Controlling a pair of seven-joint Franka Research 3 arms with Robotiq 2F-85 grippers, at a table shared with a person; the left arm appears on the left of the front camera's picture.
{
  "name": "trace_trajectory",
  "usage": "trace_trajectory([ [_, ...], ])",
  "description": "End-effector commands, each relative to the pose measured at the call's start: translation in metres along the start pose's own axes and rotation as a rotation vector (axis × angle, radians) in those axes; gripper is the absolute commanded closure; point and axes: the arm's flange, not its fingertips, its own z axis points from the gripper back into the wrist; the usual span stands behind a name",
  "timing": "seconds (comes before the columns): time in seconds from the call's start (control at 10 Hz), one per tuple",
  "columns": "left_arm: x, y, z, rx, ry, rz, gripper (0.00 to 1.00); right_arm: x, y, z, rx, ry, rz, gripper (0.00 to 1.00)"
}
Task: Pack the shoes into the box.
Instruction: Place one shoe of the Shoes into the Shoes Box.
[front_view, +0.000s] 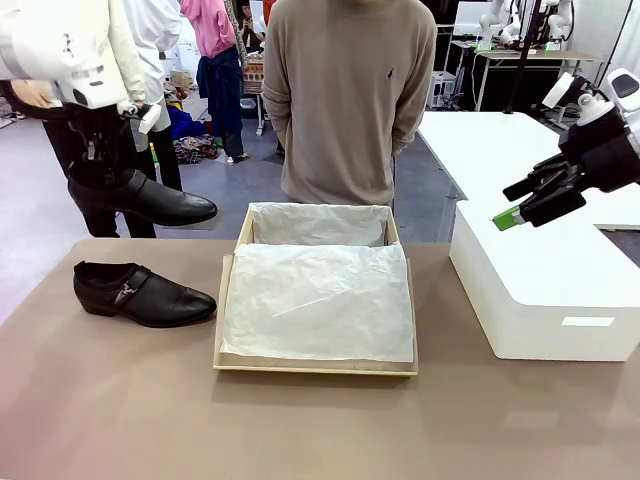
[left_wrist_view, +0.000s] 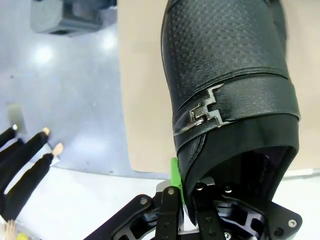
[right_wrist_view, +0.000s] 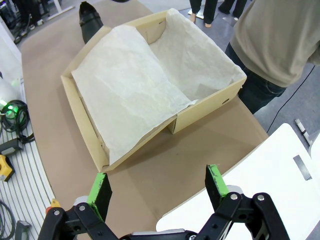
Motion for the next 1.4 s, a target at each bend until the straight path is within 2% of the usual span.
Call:
trace_trajectory([
  [0.0, 0.008, 0.001, 0.027, -0.044, -0.031, -0.032, 1.0, 0.0, -0.003, -0.001, 0.012, -0.03, 0.024, 0.0],
  [0.3, 0.045, -0.015, 0.046, 0.004, -0.06, -0.039, 1.0, 0.0, -0.003, -0.001, 0.012, -0.03, 0.024, 0.0],
  [0.7, 0.104, -0.026, 0.043, 0.046, -0.047, -0.03, 1.0, 0.0, -0.003, -0.001, 0.012, -0.03, 0.024, 0.0],
  [1.0, 0.119, -0.031, 0.039, 0.003, -0.074, 0.008, 1.0, 0.0, -0.003, -0.001, 0.012, -0.03, 0.024, 0.0],
  [1.1, 0.121, -0.025, 0.04, 0.021, -0.061, -0.033, 1.0, 0.0, -0.003, -0.001, 0.012, -0.03, 0.024, 0.0],
  [1.3, 0.121, -0.025, 0.04, 0.021, -0.061, -0.033, 1.0, 0.0, -0.003, -0.001, 0.012, -0.03, 0.024, 0.0],
])
